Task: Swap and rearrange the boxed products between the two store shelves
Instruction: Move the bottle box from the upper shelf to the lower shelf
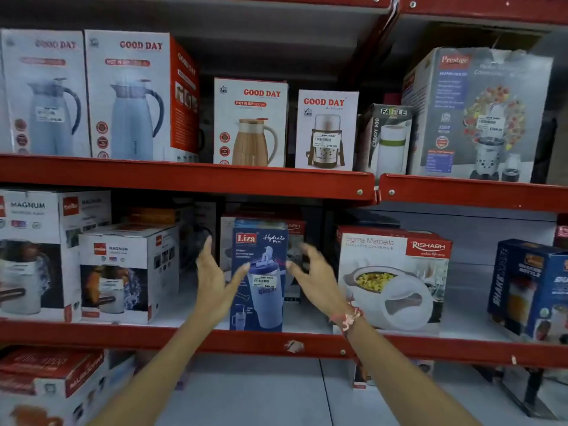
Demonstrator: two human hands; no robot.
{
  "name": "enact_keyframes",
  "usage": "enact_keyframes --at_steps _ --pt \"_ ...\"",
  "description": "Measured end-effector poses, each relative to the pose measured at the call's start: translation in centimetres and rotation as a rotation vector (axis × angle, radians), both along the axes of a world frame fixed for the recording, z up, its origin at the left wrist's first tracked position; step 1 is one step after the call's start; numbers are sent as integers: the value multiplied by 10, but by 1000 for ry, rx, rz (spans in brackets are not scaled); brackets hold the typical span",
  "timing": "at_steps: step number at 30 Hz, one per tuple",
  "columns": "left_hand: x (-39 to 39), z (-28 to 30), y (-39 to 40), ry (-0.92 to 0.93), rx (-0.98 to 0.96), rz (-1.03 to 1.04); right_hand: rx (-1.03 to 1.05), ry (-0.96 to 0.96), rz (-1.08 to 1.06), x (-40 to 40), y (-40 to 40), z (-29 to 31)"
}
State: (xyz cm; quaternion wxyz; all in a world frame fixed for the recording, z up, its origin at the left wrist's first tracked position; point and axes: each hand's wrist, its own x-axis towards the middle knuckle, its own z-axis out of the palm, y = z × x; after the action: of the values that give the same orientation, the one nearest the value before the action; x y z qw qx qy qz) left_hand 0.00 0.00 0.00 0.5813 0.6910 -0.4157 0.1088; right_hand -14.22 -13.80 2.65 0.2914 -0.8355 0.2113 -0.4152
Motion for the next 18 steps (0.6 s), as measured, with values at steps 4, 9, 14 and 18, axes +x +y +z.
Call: enact_keyframes --at_steps 4,9,14,18 --pt "6 -13 -4 237 291 -226 284 185 96 24 10 -12" --pt "8 -7 -4 187 272 -187 335 21 68 35 12 -23" --pt "-2 -13 8 172 104 -275 257 -145 140 14 19 -20" --pt "-11 -13 15 138 -5 -326 245 -252 189 -7 29 -16"
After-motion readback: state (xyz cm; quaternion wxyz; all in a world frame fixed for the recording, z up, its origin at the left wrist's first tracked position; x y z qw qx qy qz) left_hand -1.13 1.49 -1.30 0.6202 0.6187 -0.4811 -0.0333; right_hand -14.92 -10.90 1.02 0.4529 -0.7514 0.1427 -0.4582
